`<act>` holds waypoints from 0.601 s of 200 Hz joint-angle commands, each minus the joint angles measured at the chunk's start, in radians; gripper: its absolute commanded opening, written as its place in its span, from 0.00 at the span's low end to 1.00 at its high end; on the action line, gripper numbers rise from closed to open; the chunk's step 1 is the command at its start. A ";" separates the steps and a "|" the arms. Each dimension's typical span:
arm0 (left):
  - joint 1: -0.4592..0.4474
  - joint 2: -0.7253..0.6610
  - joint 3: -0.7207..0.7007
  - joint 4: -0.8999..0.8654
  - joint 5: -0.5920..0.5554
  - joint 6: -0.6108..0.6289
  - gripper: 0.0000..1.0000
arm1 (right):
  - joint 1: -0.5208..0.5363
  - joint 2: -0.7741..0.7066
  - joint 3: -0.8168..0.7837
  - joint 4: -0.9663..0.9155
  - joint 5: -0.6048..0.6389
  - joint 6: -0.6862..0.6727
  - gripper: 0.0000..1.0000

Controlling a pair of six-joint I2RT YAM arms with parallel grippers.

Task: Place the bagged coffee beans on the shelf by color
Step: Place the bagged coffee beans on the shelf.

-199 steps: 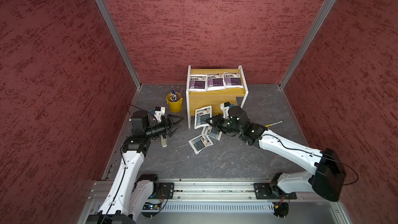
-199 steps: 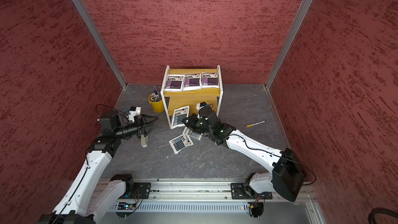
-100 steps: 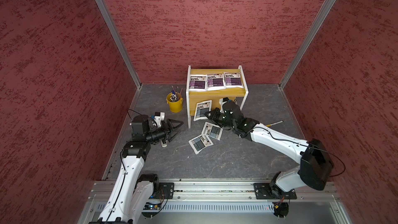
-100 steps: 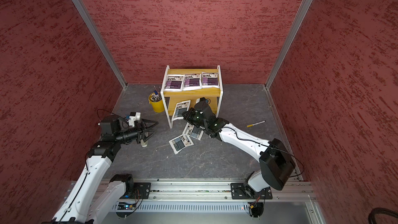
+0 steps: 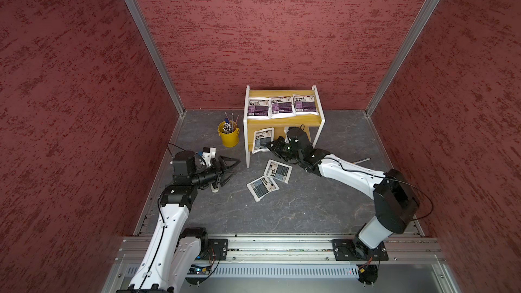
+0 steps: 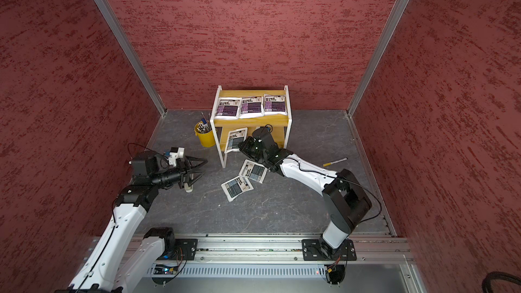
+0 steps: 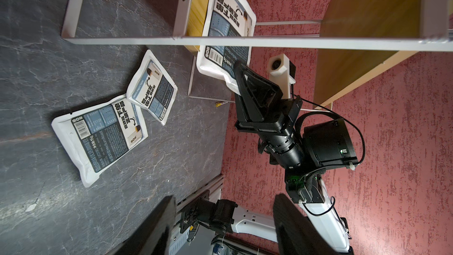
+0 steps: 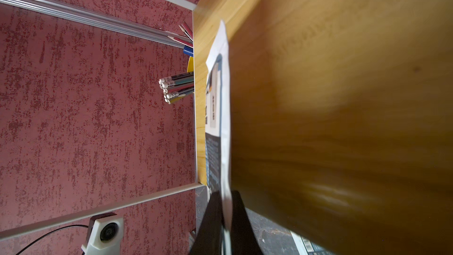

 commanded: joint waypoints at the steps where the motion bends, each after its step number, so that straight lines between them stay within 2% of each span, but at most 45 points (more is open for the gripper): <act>1: -0.005 -0.004 -0.011 0.001 -0.005 0.006 0.67 | -0.021 0.039 0.064 0.028 -0.041 -0.028 0.05; 64: -0.005 -0.002 -0.011 -0.003 -0.002 0.009 0.67 | -0.036 0.092 0.122 -0.001 -0.084 -0.048 0.12; 70: -0.006 -0.004 -0.012 -0.004 -0.003 0.009 0.67 | -0.036 0.094 0.124 -0.002 -0.085 -0.048 0.16; 94: -0.003 -0.005 -0.016 -0.002 -0.003 0.009 0.67 | -0.037 0.097 0.129 -0.013 -0.092 -0.048 0.42; 120: -0.002 -0.004 -0.018 0.004 -0.004 0.005 0.67 | -0.037 0.075 0.106 -0.028 -0.088 -0.034 0.54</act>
